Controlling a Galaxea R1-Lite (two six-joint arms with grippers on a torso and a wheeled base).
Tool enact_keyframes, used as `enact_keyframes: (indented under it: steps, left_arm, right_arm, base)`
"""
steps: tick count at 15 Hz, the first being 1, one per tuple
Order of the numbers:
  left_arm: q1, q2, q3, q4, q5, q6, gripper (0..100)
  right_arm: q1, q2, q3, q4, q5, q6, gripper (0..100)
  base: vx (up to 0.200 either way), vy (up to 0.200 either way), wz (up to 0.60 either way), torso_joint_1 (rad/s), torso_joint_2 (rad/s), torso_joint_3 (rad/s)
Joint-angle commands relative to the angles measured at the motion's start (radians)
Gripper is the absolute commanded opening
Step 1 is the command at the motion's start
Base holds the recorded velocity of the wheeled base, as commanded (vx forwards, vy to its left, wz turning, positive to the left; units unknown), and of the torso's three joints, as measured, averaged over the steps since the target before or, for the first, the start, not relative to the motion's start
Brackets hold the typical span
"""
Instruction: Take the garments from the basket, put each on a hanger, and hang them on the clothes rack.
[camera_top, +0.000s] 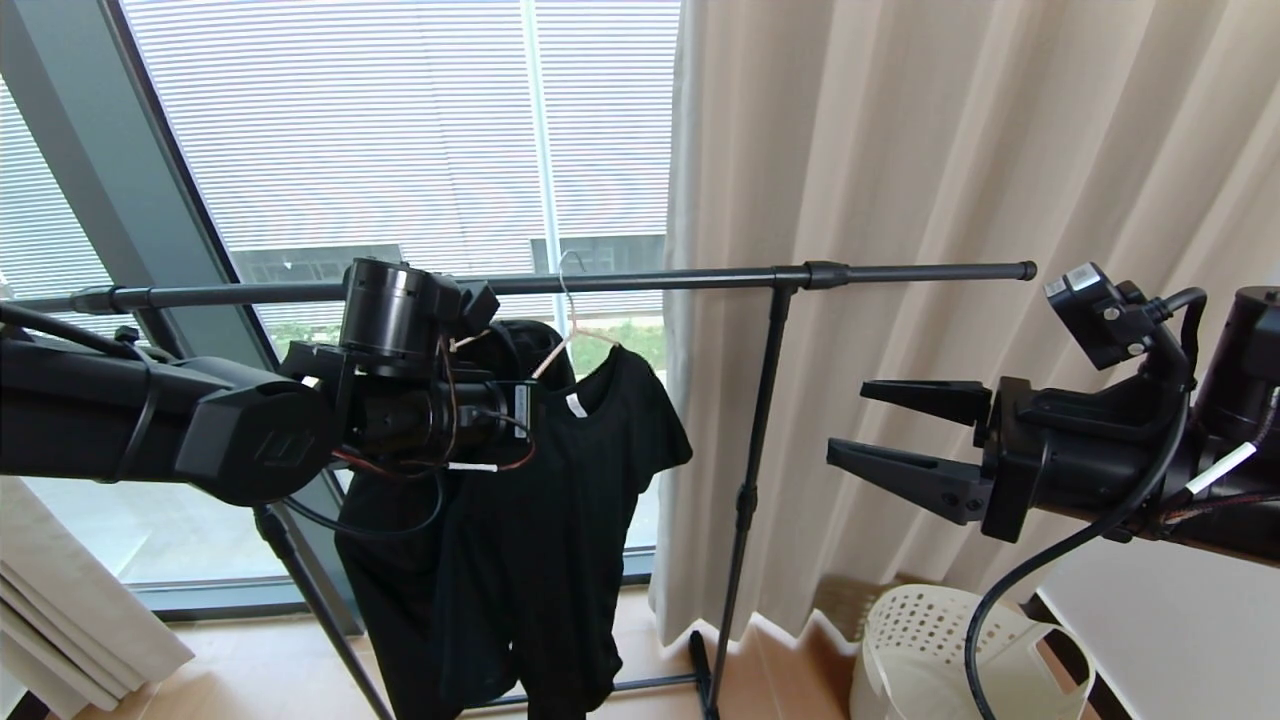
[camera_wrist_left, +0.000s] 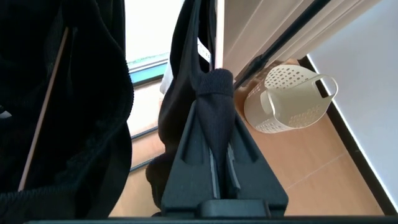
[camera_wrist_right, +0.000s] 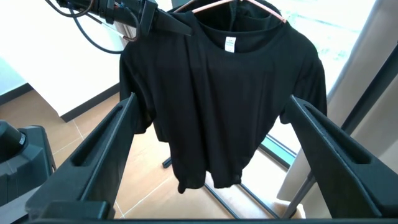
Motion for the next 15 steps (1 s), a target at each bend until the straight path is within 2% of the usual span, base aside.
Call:
enact_keyframes:
  steps: [1, 10, 11, 15]
  left_arm:
    - [0.0, 0.002, 0.013, -0.001, 0.0, 0.0, 0]
    - [-0.001, -0.002, 0.036, -0.001, 0.0, 0.001, 0]
    - [-0.003, -0.002, 0.036, -0.001, 0.0, 0.001, 100]
    - [-0.003, -0.006, 0.039, -0.001, 0.001, 0.001, 100]
  right_arm:
    - [0.0, 0.003, -0.001, -0.001, 0.0, 0.0, 100]
    - [0.0, 0.001, -0.001, -0.001, 0.0, -0.001, 100]
    - [0.0, 0.001, -0.001, 0.001, 0.0, 0.0, 100]
    - [0.0, -0.001, 0.0, -0.001, 0.0, 0.0, 100]
  base:
    - [0.0, 0.0, 0.0, 0.0, 0.0, 0.0]
    - [0.0, 0.0, 0.0, 0.0, 0.0, 0.0]
    - [0.0, 0.0, 0.0, 0.0, 0.0, 0.0]
    - [0.0, 0.0, 0.0, 0.0, 0.0, 0.0]
